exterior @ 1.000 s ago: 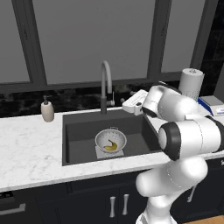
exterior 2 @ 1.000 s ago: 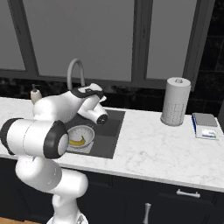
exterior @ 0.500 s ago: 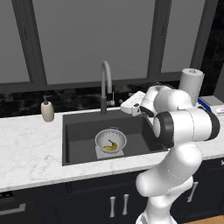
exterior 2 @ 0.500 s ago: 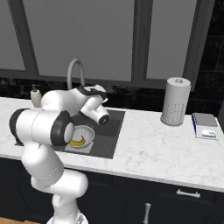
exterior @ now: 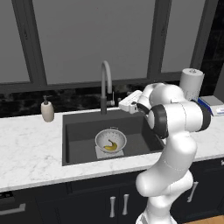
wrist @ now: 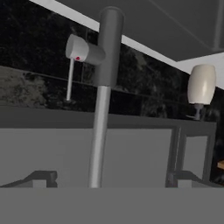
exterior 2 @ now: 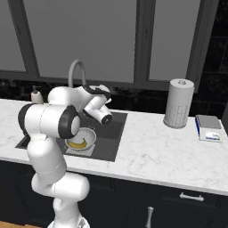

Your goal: Put the colander in the sink, put the banana in the colander, and turn on the sink faucet and pour water over the colander.

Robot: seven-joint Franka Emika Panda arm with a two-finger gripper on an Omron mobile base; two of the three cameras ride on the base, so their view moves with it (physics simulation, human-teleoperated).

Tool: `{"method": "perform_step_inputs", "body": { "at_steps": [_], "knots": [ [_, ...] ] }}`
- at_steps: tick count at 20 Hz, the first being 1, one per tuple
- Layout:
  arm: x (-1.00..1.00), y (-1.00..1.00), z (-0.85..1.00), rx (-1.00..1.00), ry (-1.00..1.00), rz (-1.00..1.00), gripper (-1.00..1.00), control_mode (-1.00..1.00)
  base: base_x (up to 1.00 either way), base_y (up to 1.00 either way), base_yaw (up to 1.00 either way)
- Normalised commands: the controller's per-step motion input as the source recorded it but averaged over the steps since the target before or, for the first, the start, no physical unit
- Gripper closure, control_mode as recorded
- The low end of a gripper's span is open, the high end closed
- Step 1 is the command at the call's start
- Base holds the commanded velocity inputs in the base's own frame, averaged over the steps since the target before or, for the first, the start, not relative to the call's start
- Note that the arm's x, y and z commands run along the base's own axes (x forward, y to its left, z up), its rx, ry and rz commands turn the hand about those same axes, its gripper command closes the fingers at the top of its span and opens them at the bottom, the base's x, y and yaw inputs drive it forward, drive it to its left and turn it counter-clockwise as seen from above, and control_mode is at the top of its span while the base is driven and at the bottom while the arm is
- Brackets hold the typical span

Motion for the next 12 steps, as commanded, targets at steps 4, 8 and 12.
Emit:
{"method": "perform_step_inputs", "body": {
  "at_steps": [4,8,12],
  "knots": [
    [0.23,0.03,-0.12,0.00,0.03,-0.05,-1.00,-1.00,0.00,0.00,0.00],
    [0.21,0.06,-0.16,0.00,0.02,-0.05,-1.00,-1.00,0.00,0.00,0.00],
    [0.21,0.18,-0.22,0.00,0.00,-0.02,-1.00,-1.00,0.00,0.00,0.00]
  ]
}}
